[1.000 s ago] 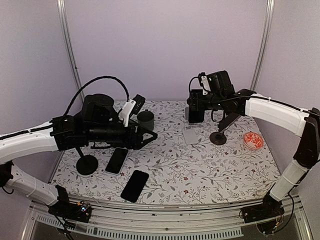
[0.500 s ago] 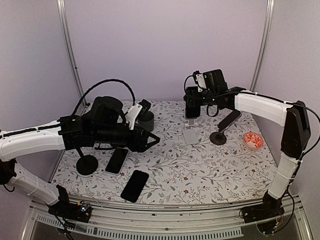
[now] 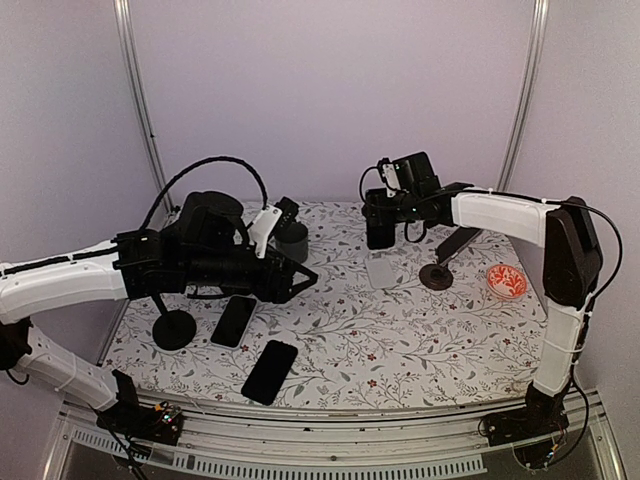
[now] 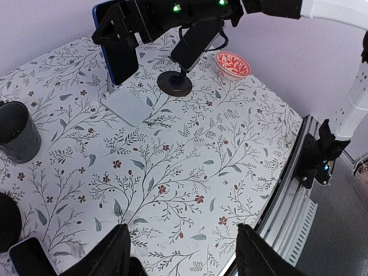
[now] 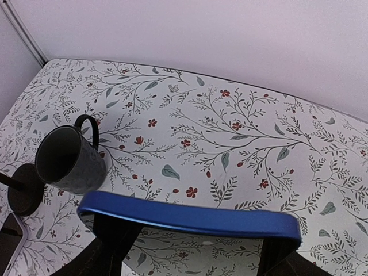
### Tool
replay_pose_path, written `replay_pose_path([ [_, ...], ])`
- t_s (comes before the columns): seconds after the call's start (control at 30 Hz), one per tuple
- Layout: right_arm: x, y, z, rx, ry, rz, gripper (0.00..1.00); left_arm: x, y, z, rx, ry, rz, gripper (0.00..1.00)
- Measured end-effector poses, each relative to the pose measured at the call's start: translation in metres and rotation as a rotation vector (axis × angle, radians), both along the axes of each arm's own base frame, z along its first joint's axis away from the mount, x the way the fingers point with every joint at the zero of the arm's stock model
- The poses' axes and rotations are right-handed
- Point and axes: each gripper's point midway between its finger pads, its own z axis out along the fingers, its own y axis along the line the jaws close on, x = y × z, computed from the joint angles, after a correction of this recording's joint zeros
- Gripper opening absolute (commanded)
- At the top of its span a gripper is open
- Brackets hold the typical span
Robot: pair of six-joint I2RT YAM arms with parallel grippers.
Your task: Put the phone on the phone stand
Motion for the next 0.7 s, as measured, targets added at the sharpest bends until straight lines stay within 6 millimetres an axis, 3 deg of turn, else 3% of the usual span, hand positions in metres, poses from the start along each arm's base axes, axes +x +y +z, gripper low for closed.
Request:
replay_pose_path([
  [0.43, 0.005, -0.004, 0.008, 0.007, -0.017, -0.04, 0.63, -0.001, 0.002, -0.001, 0.0, 0.006, 0.003, 0.64],
  [0.7, 0.007, -0.004, -0.006, -0.004, 0.007, -0.048, 0.65, -0.003, 0.004, -0.001, -0.004, 0.013, 0.008, 0.64],
])
